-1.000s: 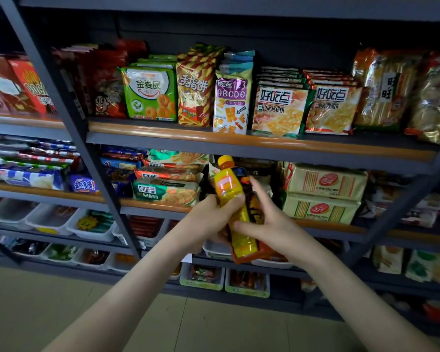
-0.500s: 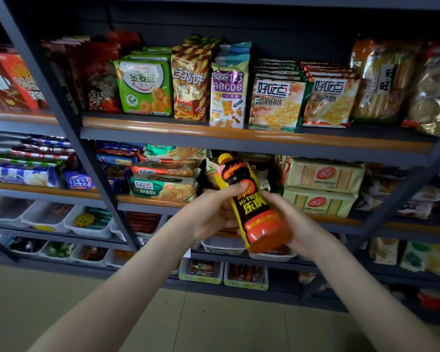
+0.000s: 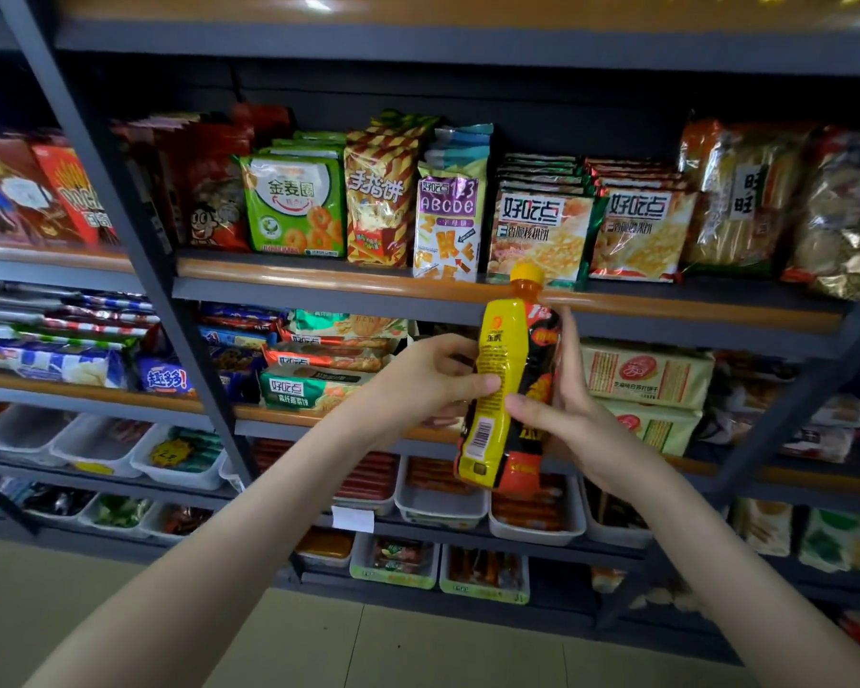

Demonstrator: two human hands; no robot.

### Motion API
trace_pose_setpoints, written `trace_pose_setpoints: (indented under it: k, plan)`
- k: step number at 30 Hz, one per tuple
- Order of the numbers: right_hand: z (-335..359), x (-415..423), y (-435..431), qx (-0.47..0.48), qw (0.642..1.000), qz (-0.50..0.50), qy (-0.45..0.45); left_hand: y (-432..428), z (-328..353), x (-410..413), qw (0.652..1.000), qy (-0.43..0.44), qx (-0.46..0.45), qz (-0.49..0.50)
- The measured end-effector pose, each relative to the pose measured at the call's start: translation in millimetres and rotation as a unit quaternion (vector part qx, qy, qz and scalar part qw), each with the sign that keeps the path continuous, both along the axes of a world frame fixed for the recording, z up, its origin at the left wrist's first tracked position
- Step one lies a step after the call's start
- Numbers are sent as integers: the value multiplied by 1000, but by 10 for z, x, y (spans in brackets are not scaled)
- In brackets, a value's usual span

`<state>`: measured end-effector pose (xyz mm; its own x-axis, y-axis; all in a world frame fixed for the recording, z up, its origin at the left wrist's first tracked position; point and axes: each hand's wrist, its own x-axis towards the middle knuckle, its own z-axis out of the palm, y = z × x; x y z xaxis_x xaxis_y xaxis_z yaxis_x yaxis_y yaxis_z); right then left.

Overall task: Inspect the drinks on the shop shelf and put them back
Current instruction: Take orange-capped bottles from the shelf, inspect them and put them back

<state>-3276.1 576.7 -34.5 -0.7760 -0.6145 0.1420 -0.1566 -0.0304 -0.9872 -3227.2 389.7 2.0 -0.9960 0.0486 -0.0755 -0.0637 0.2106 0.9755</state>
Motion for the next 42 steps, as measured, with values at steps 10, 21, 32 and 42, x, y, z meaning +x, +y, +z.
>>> trace_pose_setpoints:
  k: [10, 21, 32, 42]
  plan:
    - [1039, -376, 206, -66, 960, -98, 253, 174, 953, -425, 983, 183, -5, -16]
    - [2642, -1340, -64, -242, 690, -402, 551, -638, 1865, -979, 761, 514, -322, 233]
    - [3037, -1851, -411, -69, 730, -452, 508, -1464, 2339, -1787, 634, 504, -495, 315]
    - [3053, -2003, -453, 136, 799, -407, 421, -1556, 2386, -2156, 583, 545, -540, 267]
